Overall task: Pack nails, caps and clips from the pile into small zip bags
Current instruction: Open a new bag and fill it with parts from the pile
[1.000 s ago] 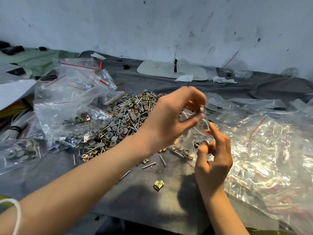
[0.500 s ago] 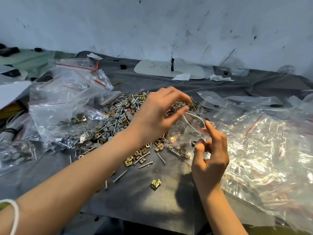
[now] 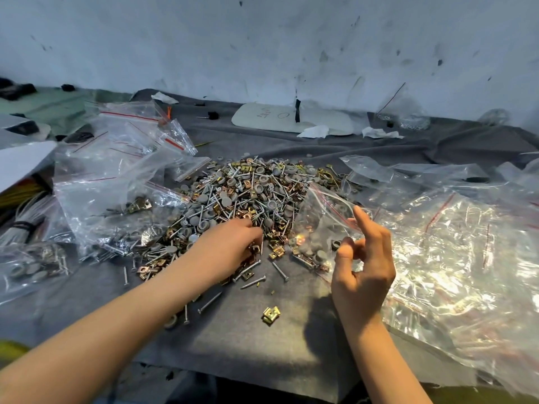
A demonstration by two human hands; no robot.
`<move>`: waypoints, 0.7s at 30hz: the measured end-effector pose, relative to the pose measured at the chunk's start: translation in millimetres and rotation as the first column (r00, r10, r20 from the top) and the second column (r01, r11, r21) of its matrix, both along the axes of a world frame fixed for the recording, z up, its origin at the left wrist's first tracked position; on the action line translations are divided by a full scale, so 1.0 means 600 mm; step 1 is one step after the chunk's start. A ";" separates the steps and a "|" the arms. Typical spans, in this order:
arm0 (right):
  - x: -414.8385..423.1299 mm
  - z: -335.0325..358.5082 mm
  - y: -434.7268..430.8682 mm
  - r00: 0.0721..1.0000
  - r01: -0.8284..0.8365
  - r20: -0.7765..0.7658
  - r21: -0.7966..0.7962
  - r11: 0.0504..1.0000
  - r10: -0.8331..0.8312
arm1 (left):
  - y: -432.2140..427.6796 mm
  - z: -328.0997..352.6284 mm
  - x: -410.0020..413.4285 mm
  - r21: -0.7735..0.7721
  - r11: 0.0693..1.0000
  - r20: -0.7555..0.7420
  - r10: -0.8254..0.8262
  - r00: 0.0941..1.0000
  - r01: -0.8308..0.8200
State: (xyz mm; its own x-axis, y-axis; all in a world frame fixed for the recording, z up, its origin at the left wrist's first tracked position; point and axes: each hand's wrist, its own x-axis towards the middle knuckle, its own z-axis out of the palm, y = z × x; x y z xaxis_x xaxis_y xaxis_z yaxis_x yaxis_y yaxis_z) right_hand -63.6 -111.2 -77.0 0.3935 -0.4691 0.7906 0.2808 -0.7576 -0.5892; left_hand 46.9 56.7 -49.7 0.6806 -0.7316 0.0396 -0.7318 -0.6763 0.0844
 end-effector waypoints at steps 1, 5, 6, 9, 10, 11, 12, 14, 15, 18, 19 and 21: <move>0.000 0.000 0.000 1.000 -0.001 0.002 0.002 1.000 0.001 | 0.003 0.000 -0.001 -0.036 0.999 0.019 0.006 1.000 -0.005; 0.000 0.000 0.000 1.000 0.000 0.011 0.012 1.000 -0.001 | 0.025 0.009 0.000 -0.248 0.967 0.149 0.104 0.983 -0.065; 0.000 0.000 0.000 1.000 0.007 0.013 0.009 1.000 -0.007 | 0.033 0.010 -0.001 -0.291 0.953 0.144 0.135 0.980 -0.088; 0.000 -0.002 -0.001 1.000 0.020 0.015 -0.002 1.000 -0.020 | 0.063 0.006 -0.005 -0.334 0.927 0.071 0.206 0.976 -0.171; 0.000 -0.002 -0.001 1.000 0.022 0.014 -0.004 1.000 -0.022 | 0.073 0.002 -0.006 -0.306 0.932 0.045 0.218 0.975 -0.194; 0.001 -0.001 -0.001 1.000 0.022 0.013 -0.007 1.000 -0.022 | 0.081 -0.003 -0.008 -0.267 0.940 0.018 0.226 0.974 -0.213; 0.001 -0.001 0.000 1.000 0.022 0.011 -0.012 1.000 -0.022 | 0.086 -0.006 -0.009 -0.236 0.944 -0.017 0.231 0.973 -0.229; 0.001 -0.002 0.000 1.000 0.022 0.005 -0.023 1.000 -0.022 | 0.091 -0.011 -0.010 -0.236 0.940 -0.078 0.235 0.969 -0.247; 0.002 -0.001 0.001 1.000 0.022 0.001 -0.023 1.000 -0.022 | 0.092 -0.011 -0.010 -0.252 0.935 -0.088 0.236 0.968 -0.251; 0.001 -0.001 0.001 1.000 0.026 -0.006 -0.021 0.999 -0.026 | 0.089 -0.007 -0.009 -0.294 0.922 -0.094 0.235 0.967 -0.253; 0.001 -0.001 0.001 1.000 0.028 -0.006 -0.023 0.999 -0.028 | 0.089 -0.006 -0.009 -0.299 0.921 -0.095 0.232 0.968 -0.249; 0.001 -0.001 0.001 1.000 0.028 -0.004 -0.025 0.999 -0.028 | 0.091 -0.004 -0.010 -0.308 0.921 -0.097 0.219 0.971 -0.238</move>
